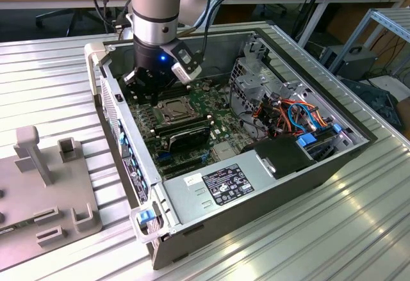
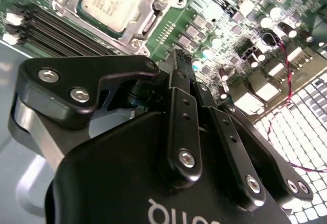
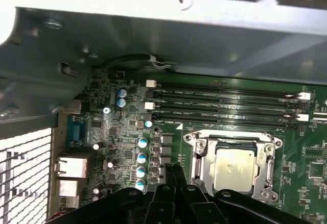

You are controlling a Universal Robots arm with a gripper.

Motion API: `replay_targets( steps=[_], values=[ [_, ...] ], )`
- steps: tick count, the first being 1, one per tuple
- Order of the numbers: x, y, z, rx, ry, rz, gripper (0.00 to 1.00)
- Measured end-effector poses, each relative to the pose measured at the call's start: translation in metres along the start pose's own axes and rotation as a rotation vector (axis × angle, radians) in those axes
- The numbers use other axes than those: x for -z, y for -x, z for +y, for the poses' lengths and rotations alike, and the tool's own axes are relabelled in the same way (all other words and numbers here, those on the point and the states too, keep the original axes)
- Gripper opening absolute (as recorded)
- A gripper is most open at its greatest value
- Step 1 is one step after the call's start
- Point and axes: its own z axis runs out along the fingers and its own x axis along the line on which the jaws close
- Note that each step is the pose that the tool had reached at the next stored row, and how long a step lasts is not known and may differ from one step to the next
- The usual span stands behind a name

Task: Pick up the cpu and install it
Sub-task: 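Install the first cpu locking lever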

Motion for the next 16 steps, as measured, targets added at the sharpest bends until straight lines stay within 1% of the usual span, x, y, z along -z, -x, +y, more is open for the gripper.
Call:
replay_targets(
  steps=[2, 5, 6, 7, 8, 9, 12, 14, 16],
  values=[
    [0.0001, -0.0022, 0.0002, 0.001, 0.0, 0.0, 0.11],
    [0.0001, -0.0027, 0.0002, 0.001, 0.0001, 0.0001, 0.11],
    [0.0002, -0.0029, 0.0001, 0.001, 0.0035, -0.001, 0.11],
    [0.0001, -0.0029, 0.0002, 0.001, 0.01, -0.0038, 0.11],
    [0.0002, -0.0031, 0.0002, 0.0, 0.0208, -0.0091, 0.11],
    [0.0002, -0.0033, 0.0002, 0.0, 0.0282, -0.014, 0.11],
    [0.0002, -0.0038, 0.0002, 0.0, 0.0297, -0.0184, 0.11],
    [0.0002, -0.0044, 0.0003, 0.0, 0.0338, -0.0247, 0.11],
    [0.0002, -0.0044, 0.0003, 0.001, 0.034, -0.0257, 0.11]
  ],
)
